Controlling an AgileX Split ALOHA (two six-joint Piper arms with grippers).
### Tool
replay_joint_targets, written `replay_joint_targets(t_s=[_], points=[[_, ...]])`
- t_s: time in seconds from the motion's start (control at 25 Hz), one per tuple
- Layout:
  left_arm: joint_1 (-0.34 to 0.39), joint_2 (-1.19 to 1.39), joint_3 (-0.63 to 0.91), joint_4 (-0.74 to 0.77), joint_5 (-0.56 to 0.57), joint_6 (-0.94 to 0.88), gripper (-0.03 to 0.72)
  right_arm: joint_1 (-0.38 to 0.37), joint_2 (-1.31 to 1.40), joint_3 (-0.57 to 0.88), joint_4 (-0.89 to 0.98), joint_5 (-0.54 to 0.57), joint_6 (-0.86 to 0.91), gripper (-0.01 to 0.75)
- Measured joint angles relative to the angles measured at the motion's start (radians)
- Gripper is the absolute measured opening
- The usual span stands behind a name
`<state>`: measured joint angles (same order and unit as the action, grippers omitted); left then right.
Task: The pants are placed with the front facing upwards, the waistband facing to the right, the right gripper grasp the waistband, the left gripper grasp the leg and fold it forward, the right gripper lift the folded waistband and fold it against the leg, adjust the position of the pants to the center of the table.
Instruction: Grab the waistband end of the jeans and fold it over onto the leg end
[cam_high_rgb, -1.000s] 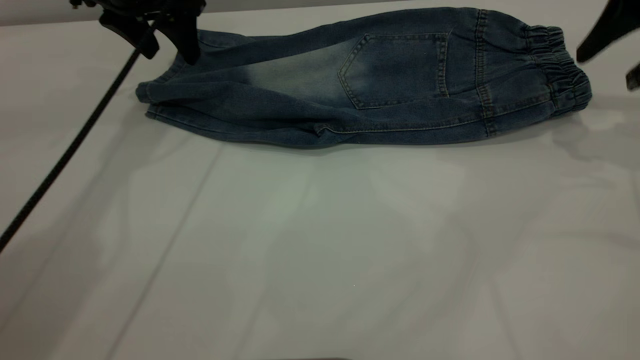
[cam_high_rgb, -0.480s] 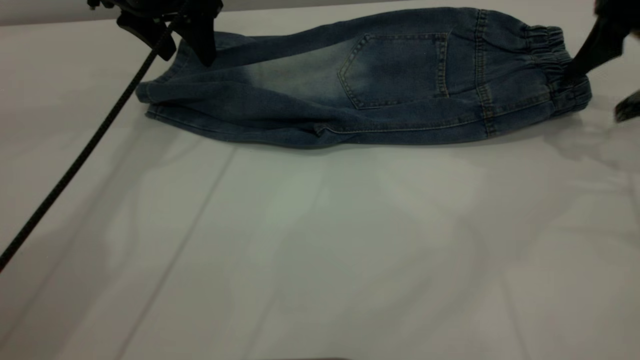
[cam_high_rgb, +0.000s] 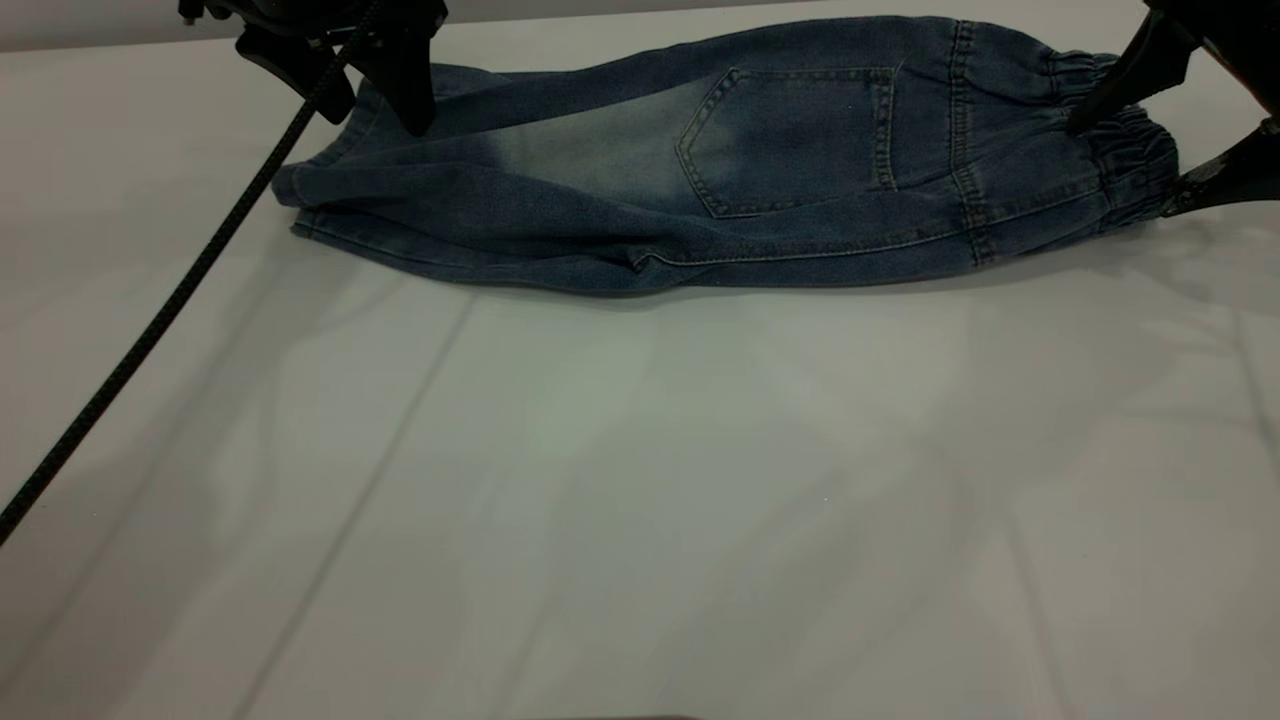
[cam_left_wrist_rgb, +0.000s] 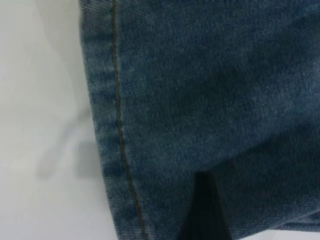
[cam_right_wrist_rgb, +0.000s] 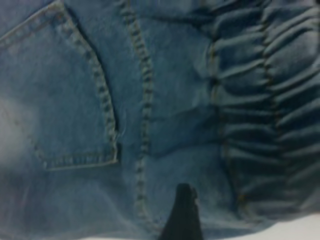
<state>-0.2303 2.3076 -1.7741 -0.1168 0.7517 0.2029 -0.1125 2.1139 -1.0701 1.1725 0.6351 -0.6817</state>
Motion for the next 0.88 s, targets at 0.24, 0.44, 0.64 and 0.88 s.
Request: replay_joint_targets(t_s=[0.24, 0.44, 0.64, 0.88], points=[[0.0, 0.0, 0.0, 0.0, -0.004, 0.0, 0.496, 0.0, 0.077, -0.004, 0.076, 0.003, 0.003, 0.59], [0.0, 0.001, 0.0, -0.002, -0.004, 0.0, 0.496, 0.0, 0.087, -0.004, 0.21, -0.005, -0.089, 0.575], [-0.003, 0.026, 0.0, -0.017, 0.006, 0.0, 0.496, 0.0, 0.087, -0.005, 0.261, -0.064, -0.129, 0.465], [-0.064, 0.052, 0.0, -0.087, -0.042, 0.07, 0.496, 0.0, 0.087, -0.005, 0.27, -0.07, -0.139, 0.097]])
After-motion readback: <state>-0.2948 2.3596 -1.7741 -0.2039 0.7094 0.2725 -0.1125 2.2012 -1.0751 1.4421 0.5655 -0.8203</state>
